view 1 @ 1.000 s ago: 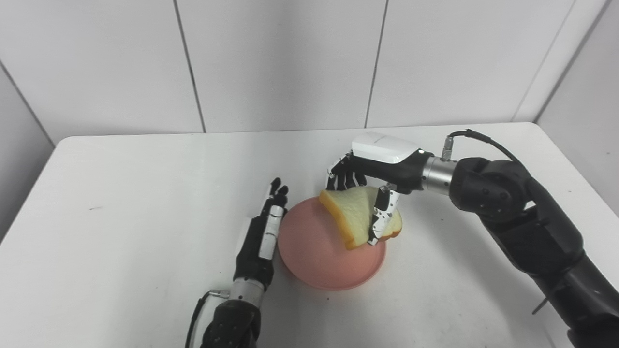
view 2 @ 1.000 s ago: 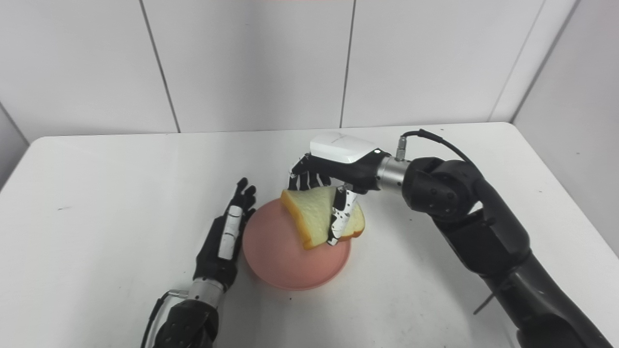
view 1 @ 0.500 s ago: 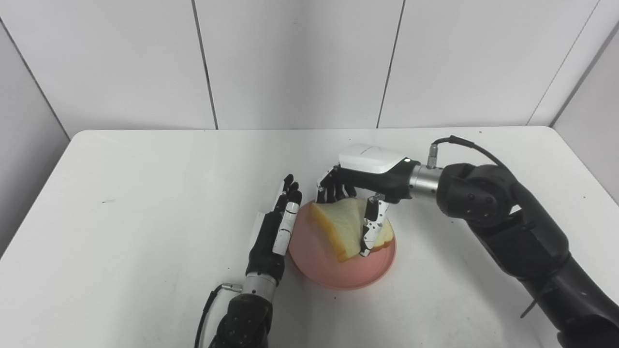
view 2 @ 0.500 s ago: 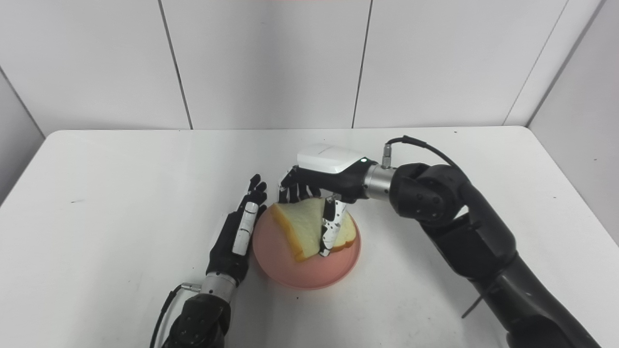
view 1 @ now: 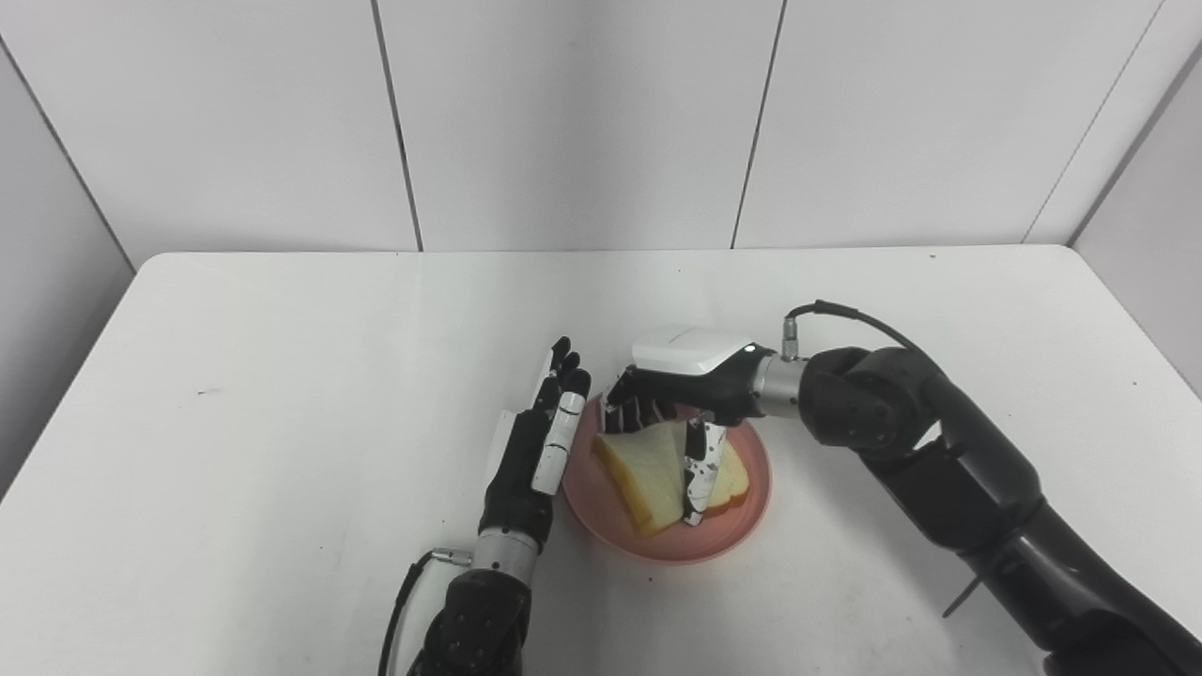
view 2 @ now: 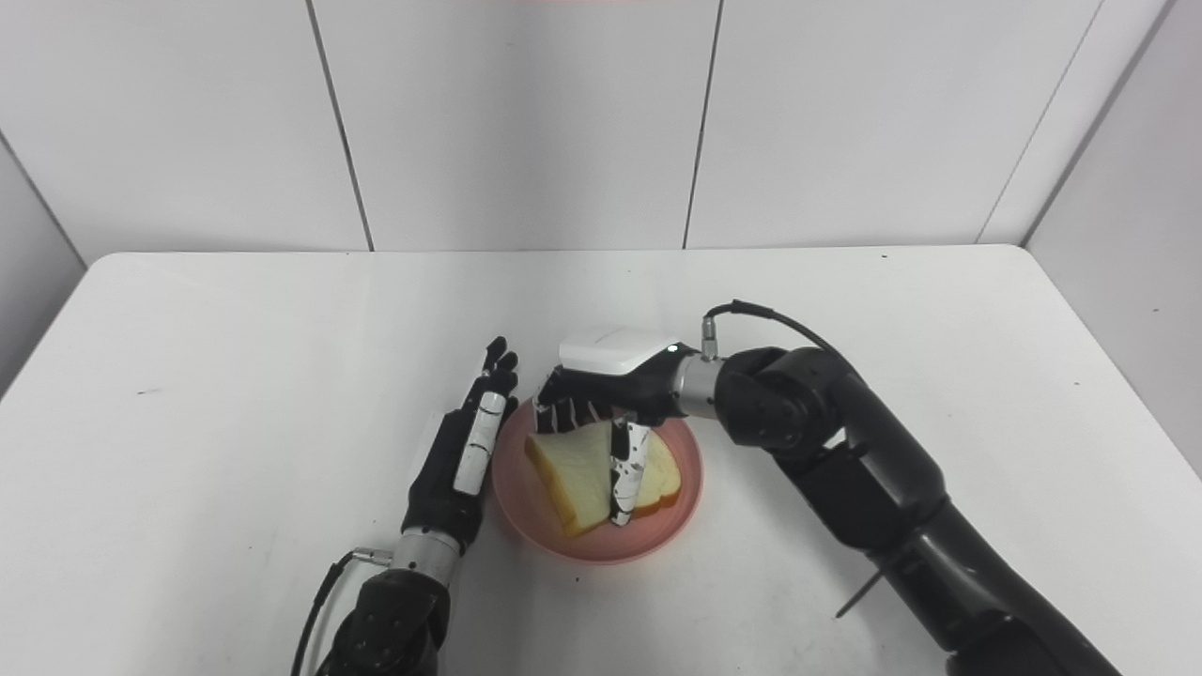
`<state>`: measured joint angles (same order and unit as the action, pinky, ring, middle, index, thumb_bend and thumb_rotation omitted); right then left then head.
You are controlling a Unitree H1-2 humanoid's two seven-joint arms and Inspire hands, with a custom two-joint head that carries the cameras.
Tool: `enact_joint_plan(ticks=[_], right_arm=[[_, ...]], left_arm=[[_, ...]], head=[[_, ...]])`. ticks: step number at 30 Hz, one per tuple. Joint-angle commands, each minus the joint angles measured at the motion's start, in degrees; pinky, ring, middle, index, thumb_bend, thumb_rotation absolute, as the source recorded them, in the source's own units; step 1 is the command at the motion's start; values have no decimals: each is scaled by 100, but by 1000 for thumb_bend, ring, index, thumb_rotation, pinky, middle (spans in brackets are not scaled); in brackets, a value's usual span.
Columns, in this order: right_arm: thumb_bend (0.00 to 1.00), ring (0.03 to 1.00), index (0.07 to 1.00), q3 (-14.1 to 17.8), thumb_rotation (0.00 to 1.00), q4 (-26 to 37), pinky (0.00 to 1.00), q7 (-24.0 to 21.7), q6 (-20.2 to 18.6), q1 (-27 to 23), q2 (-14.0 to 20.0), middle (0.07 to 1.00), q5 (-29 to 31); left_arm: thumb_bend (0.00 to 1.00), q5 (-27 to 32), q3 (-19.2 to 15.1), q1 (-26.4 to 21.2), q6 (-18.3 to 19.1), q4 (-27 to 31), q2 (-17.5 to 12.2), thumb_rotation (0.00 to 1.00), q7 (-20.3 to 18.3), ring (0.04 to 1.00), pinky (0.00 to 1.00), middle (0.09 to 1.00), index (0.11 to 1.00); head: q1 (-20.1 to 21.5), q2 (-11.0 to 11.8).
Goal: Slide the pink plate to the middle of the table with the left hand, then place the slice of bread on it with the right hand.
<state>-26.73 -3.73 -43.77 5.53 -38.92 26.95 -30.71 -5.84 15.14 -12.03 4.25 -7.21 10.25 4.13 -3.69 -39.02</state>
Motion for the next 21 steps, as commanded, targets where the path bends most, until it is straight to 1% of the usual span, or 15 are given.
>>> enact_joint_plan(ticks=[1,10,12,14,16,17,19,21], right_arm=[[525,511,453,32,0,12,453,224,179,-228,-13,522,-106],[523,520,446,-81,0,-56,453,293,219,-250,-16,529,-417],[527,539,475,-95,0,-41,469,304,224,-251,-15,501,-480],[524,548,456,-115,0,-44,479,298,229,-260,-8,524,-530],[525,565,510,-127,6,-68,501,287,290,-272,15,485,-509],[631,600,610,-133,111,-61,529,275,304,-277,30,567,-504],[697,617,668,-130,177,28,542,238,284,-271,64,620,-503],[817,696,698,-114,349,169,585,189,242,-254,104,708,-498]], left_arm=[[787,-47,28,-127,-134,148,364,1000,73,1000,1000,1000,988],[778,3,22,-132,-187,136,345,1000,29,1000,1000,1000,991],[771,16,18,-126,-191,143,345,1000,24,1000,1000,1000,989],[767,30,13,-124,-186,147,344,1000,18,1000,1000,999,988],[773,40,7,-126,-180,143,340,1000,13,1000,1000,1000,988],[783,43,6,-130,-173,137,336,1000,8,1000,1000,1000,988],[787,46,-1,-136,-164,129,334,1000,7,1000,1000,1000,988],[787,46,-9,-137,-181,119,340,1000,17,1000,1000,996,982]], head=[[-7,1],[64,20],[78,22],[90,25],[98,27],[106,29],[106,29],[106,29]])
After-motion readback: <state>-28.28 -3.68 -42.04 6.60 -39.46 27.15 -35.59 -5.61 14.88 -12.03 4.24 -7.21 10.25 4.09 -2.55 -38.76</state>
